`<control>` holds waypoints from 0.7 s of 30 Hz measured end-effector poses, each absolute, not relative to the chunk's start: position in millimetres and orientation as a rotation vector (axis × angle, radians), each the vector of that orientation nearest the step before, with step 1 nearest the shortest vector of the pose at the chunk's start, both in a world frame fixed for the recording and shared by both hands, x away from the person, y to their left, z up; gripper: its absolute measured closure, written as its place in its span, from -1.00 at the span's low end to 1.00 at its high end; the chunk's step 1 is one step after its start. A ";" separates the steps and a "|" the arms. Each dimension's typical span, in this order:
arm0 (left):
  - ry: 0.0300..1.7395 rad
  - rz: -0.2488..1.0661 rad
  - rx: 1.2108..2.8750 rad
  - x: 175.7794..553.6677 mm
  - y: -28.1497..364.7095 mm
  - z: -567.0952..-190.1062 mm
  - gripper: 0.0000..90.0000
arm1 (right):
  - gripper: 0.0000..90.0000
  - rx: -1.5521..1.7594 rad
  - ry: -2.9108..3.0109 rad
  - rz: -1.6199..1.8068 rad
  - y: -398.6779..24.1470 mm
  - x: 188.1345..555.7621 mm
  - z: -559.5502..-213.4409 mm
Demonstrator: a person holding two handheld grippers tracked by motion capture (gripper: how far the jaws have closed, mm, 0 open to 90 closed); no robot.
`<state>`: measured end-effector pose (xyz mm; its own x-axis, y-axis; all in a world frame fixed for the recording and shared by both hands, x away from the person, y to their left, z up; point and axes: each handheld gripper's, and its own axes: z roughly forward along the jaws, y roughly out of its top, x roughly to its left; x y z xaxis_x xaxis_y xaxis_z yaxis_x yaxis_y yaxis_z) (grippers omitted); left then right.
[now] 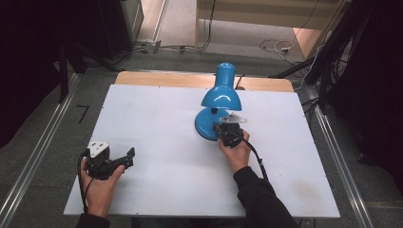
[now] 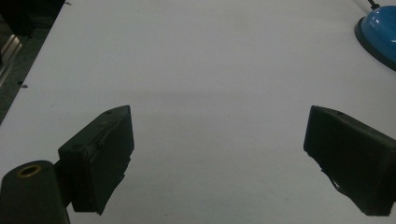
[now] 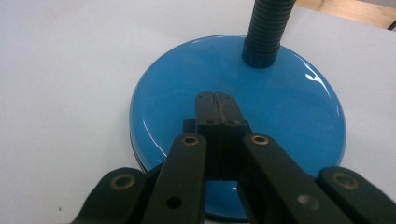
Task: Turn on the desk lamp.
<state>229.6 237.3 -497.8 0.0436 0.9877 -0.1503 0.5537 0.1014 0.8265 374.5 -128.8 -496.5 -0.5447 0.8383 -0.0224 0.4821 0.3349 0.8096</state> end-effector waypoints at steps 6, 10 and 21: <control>1.609 0.710 1.551 229.6 237.3 -497.9 -0.80 | 0.95 1.153 2.156 1.096 -128.9 372.8 -498.3; 1.607 0.710 1.551 229.6 237.0 -497.8 -0.80 | 0.95 1.156 2.148 1.093 -130.5 373.2 -499.1; 1.609 0.710 1.553 229.9 236.3 -497.8 -0.80 | 0.95 1.132 2.142 1.083 -130.6 371.6 -500.0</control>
<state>229.9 236.3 -497.8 0.0446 0.9878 -0.1489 0.5560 0.0993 0.8252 371.6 -130.6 -500.0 -0.5406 0.8398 -0.0503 0.4577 0.3437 0.8200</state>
